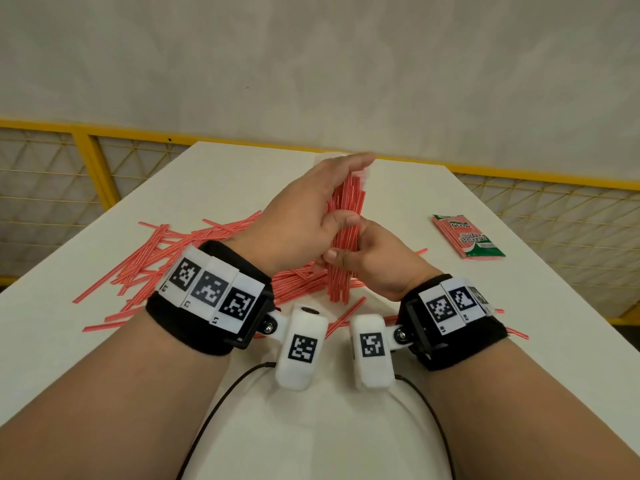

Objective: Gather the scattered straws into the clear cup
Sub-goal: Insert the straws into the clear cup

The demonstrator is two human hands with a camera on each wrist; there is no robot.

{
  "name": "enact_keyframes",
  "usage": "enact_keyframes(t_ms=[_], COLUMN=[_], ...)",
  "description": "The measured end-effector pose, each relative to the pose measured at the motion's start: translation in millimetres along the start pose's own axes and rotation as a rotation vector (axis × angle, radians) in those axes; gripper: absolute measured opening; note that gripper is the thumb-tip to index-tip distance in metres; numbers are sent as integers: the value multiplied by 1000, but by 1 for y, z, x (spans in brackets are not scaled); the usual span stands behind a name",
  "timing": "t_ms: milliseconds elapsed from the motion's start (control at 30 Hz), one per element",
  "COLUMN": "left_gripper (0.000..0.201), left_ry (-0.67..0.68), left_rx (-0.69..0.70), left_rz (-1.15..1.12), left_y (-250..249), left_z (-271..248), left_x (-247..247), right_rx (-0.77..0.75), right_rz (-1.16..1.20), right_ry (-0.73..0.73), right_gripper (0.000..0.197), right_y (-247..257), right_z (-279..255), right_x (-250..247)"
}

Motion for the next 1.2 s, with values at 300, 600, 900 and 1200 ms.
enact_keyframes(t_ms=[300,600,900,1200], left_gripper=[50,41,40,61], left_ry=[123,201,-185,307], left_rx=[38,43,-317,-449], left_rz=[112,151,42,-171], left_y=[8,7,43,57], left_z=[-11,-15,-11,-23], left_x=[6,12,-20,31], right_rx=[103,110,1,45], right_rz=[77,30,208,280], right_ry=[100,74,-163,-194], right_gripper=[17,15,20,38], right_y=[-11,-12,17,29], right_z=[-4,-4,-4,-6], right_x=[7,5,-14,-1])
Point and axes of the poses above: each hand's wrist, its own z-axis towards the middle knuckle, its own x-axis out of the palm, y = z × x, the point moved 8 cm from there along z, towards the middle knuckle, and after that the axes turned 7 degrees about z, right-handed, at the moved point
